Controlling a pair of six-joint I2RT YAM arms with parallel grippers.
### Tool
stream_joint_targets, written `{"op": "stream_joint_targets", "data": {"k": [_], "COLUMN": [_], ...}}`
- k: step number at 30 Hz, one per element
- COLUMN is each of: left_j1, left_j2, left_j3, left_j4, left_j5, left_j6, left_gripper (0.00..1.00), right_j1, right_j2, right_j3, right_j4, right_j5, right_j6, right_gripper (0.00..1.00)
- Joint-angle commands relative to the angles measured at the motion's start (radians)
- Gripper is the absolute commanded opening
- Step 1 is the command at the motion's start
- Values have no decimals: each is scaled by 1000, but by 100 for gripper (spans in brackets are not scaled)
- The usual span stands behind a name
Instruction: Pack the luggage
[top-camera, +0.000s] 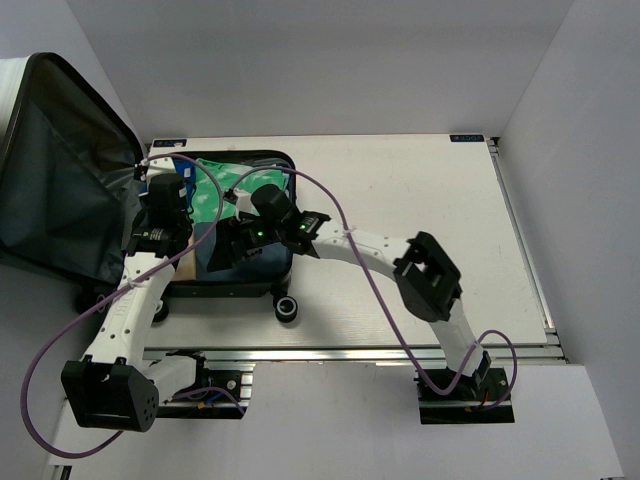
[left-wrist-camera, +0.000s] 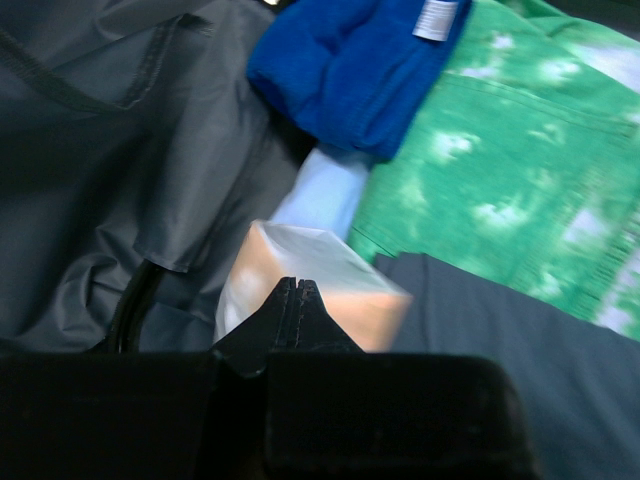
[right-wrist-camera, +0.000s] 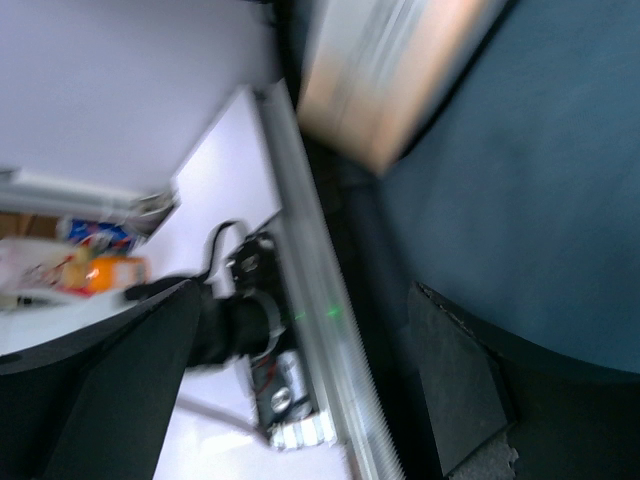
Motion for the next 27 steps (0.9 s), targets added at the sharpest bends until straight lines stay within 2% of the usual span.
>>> {"op": "stream_joint_targets", "data": {"k": [1,6,8,9,10,11,14,16,22,27], "left_j1": [25,56,67,67,67,67,67,67,67,67], "left_j2": [11,36,47,53,70,79,117,131,154,168], "left_j3": [-12,12,35,72,92,107,143,131,49,5], "left_j4": [34,-26,-98,-136,-181,-257,-401,-428,-329,-258], "left_j5": [7,10,7,13,4,-10,-74,-82,16,5], "left_j6": [9,-60,-117,-138,-201,-232,-344,-375,-369,-355], "left_gripper": [0,1,32,52,89,98,98,98,98,98], "right_j1": [-23,-72,-92,-97,-110,-109,-121,-129,-155,-173], "right_j2": [-209,-297,-337,-349,-367,-377,-403,-411,-424,-446], "right_j3": [-84,-157,-193,-236,-253,-267,-321,-342,-397,-427], "right_j4": [149,76,78,92,94,92,88,77,35,16], "right_j5": [-80,-25,-22,-33,-36,-39,-42,-43,-33,-27], "right_j6": [-12,-78,-78,-78,-76,-78,-82,-92,-116,-130], "right_gripper": [89,89,89,89,89,89,89,89,89,89]}}
